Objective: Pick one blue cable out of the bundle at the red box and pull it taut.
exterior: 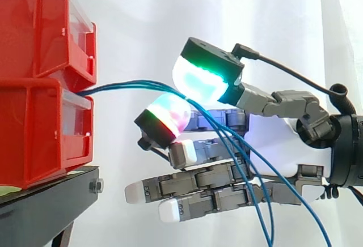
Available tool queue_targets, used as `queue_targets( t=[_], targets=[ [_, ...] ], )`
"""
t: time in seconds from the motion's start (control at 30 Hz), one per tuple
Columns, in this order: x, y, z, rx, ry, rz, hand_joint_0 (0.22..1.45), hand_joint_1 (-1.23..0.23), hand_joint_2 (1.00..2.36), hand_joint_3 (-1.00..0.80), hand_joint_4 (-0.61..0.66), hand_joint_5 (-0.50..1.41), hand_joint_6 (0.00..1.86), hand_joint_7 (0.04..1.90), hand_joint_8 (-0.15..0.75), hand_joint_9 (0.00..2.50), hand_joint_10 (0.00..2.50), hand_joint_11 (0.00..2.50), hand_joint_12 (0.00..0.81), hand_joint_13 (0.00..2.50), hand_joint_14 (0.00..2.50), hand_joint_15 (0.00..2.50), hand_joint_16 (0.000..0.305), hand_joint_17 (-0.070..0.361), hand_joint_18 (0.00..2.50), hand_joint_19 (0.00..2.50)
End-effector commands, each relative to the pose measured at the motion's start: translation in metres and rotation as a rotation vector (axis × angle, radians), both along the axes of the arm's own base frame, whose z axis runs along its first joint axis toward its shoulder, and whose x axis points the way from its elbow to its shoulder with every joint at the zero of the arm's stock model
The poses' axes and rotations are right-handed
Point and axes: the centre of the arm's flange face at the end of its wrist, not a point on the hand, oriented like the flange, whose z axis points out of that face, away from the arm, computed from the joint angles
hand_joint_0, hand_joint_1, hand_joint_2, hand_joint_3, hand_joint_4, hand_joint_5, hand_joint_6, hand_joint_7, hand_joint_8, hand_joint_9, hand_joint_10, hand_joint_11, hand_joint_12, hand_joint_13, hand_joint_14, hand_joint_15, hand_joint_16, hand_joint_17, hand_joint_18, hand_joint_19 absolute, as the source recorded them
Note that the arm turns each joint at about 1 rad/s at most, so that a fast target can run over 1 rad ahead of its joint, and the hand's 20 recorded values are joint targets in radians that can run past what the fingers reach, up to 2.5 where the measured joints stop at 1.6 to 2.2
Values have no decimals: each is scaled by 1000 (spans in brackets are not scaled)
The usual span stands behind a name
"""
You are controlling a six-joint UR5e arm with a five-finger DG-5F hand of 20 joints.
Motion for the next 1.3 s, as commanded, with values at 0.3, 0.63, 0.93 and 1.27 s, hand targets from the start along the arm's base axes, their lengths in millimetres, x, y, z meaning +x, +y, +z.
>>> queue_targets(
  t=[0.3,0.63,0.93,1.27],
  targets=[
    [0,0,1,0,-1,0,677,-833,1018,-175,-39,-177,906,1125,236,977,16,1031,298,510,10,254,41,92,609,374],
    [0,0,0,0,0,0,842,-935,1004,-439,47,-220,889,996,208,792,16,922,298,394,7,188,41,92,527,307],
    [0,0,0,0,0,0,860,-937,1000,-492,55,-236,890,967,198,721,14,902,298,355,7,181,41,93,494,308],
    [0,0,1,0,-1,0,825,-968,1000,-500,64,-245,887,955,194,678,15,892,298,338,6,161,42,94,512,251]
  ],
)
